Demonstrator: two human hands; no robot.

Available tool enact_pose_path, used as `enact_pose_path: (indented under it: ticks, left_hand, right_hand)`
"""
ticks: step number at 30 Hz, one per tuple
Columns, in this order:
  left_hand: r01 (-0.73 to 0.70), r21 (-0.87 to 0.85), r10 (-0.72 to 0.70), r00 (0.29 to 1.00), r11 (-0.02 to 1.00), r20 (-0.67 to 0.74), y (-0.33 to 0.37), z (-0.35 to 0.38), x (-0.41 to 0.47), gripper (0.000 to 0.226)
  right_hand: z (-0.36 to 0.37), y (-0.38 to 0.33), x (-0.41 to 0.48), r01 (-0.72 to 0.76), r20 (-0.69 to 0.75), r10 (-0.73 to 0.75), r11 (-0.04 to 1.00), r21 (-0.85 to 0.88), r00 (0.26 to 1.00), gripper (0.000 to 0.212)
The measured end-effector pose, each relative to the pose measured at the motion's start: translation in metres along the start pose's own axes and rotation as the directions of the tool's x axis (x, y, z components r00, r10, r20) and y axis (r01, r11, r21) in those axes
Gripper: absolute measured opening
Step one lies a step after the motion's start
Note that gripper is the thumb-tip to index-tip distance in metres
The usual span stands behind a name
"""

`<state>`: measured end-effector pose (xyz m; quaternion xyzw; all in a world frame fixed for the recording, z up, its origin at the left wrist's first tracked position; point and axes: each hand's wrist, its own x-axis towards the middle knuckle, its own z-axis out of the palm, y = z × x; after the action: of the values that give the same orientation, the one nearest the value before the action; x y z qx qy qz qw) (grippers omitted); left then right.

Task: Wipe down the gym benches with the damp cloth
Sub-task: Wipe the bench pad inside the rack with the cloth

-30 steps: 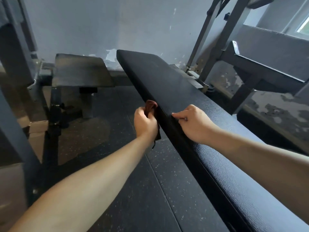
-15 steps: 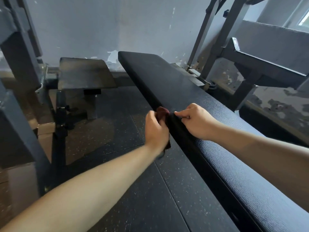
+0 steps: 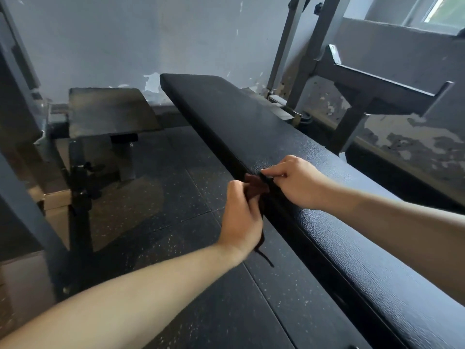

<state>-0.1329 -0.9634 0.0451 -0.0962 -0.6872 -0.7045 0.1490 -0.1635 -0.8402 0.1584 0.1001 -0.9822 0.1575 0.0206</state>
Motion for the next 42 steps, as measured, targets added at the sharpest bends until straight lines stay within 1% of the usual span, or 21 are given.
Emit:
enact_pose_path:
  ticks: [2, 4, 5, 6, 8, 9, 10, 12, 13, 15, 16, 17, 19, 20, 22, 24, 28, 31, 34, 39, 42]
  left_hand:
    - [0.019, -0.005, -0.02, 0.997, 1.0, -0.071, -0.005, -0.003, 0.027, 0.013]
    - [0.109, 0.068, -0.093, 0.974, 0.992, -0.208, -0.012, -0.005, 0.058, 0.005]
    - [0.151, 0.106, -0.118, 0.957, 0.983, -0.264, -0.013, -0.005, 0.068, 0.006]
    - [0.168, 0.112, -0.129, 0.948, 0.979, -0.291, -0.015, -0.004, 0.074, 0.009]
    - [0.16, 0.079, -0.131, 0.947, 0.984, -0.292, -0.012, -0.002, 0.072, 0.005]
    - [0.136, 0.06, -0.114, 0.953, 0.989, -0.28, -0.009, -0.001, 0.066, 0.001]
    - [0.105, 0.029, -0.094, 0.962, 0.994, -0.256, -0.007, 0.0, 0.056, 0.006]
    - [0.045, -0.041, -0.05, 0.989, 0.998, -0.136, -0.002, 0.003, 0.026, 0.018]
    - [0.032, -0.031, -0.033, 0.998, 0.999, -0.058, 0.0, 0.003, 0.007, 0.022]
    - [0.022, 0.053, -0.027, 0.995, 0.998, 0.1, 0.006, 0.003, -0.028, 0.026]
    - [0.02, 0.087, -0.033, 0.989, 0.996, 0.141, 0.008, 0.004, -0.039, 0.026]
    - [0.024, 0.115, -0.04, 0.989, 0.993, 0.14, 0.009, 0.004, -0.041, 0.024]
    - [0.084, 0.09, -0.089, 0.995, 0.992, 0.049, 0.016, 0.002, -0.023, 0.017]
    - [0.123, 0.05, -0.123, 0.992, 0.991, -0.004, 0.019, 0.001, -0.008, 0.013]
    - [0.203, -0.022, -0.205, 0.974, 0.979, -0.102, 0.024, 0.001, 0.022, 0.007]
    - [0.243, -0.013, -0.242, 0.958, 0.97, -0.155, 0.021, 0.004, 0.039, 0.004]
    - [0.242, 0.038, -0.23, 0.951, 0.969, -0.205, 0.019, 0.006, 0.038, 0.007]
    - [0.247, 0.031, -0.232, 0.943, 0.969, -0.238, 0.018, 0.01, 0.038, 0.007]
    - [0.209, 0.039, -0.19, 0.94, 0.977, -0.283, 0.013, 0.016, 0.037, 0.013]
    - [0.188, 0.136, -0.133, 0.932, 0.973, -0.336, -0.008, 0.021, 0.04, 0.008]
    - [0.181, 0.162, -0.114, 0.929, 0.97, -0.352, -0.01, 0.022, 0.042, 0.012]
  right_hand:
    - [0.0, 0.0, -0.003, -0.001, -0.003, 0.001, 1.0, 0.007, 1.0, 0.042]
    - [0.002, 0.0, -0.002, -0.017, -0.011, 0.017, 1.0, 0.004, 1.0, 0.043]
    - [0.003, 0.0, -0.002, -0.025, -0.014, 0.025, 1.0, 0.003, 1.0, 0.044]
    - [0.004, -0.001, -0.002, -0.029, -0.015, 0.029, 1.0, 0.005, 0.999, 0.044]
    - [0.005, -0.002, -0.003, -0.033, -0.019, 0.033, 0.999, 0.012, 0.999, 0.044]
    - [0.006, -0.002, -0.005, -0.031, -0.024, 0.032, 0.999, 0.015, 0.999, 0.043]
    - [0.006, -0.002, -0.006, -0.022, -0.03, 0.022, 1.0, 0.019, 0.999, 0.04]
    - [0.008, -0.001, -0.007, 0.004, -0.045, -0.002, 1.0, 0.029, 0.999, 0.037]
    - [0.009, 0.0, -0.007, 0.007, -0.048, -0.006, 1.0, 0.029, 0.999, 0.038]
    - [0.009, 0.002, -0.006, -0.023, -0.043, 0.025, 0.999, 0.034, 0.999, 0.041]
    - [0.008, 0.003, -0.005, -0.041, -0.038, 0.043, 0.998, 0.042, 0.998, 0.042]
    - [0.007, 0.004, -0.005, -0.052, -0.028, 0.054, 0.997, 0.055, 0.998, 0.043]
    - [0.004, 0.004, -0.005, -0.057, 0.002, 0.057, 0.995, 0.081, 0.998, 0.044]
    - [0.002, 0.004, -0.006, -0.065, 0.013, 0.064, 0.993, 0.101, 0.998, 0.043]
    - [-0.003, 0.004, -0.009, -0.074, 0.015, 0.073, 0.987, 0.145, 0.997, 0.04]
    - [-0.008, 0.004, -0.014, -0.1, 0.008, 0.1, 0.98, 0.174, 0.995, 0.039]
    - [-0.014, 0.003, -0.021, -0.154, -0.021, 0.16, 0.972, 0.175, 0.987, 0.038]
    - [-0.013, 0.006, -0.028, -0.205, -0.055, 0.218, 0.961, 0.185, 0.974, 0.037]
    - [-0.011, 0.01, -0.044, -0.256, -0.09, 0.278, 0.945, 0.206, 0.956, 0.035]
    - [-0.01, 0.017, -0.079, -0.285, -0.081, 0.305, 0.938, 0.197, 0.949, 0.032]
    - [-0.004, 0.021, -0.092, -0.296, -0.068, 0.312, 0.939, 0.177, 0.948, 0.032]
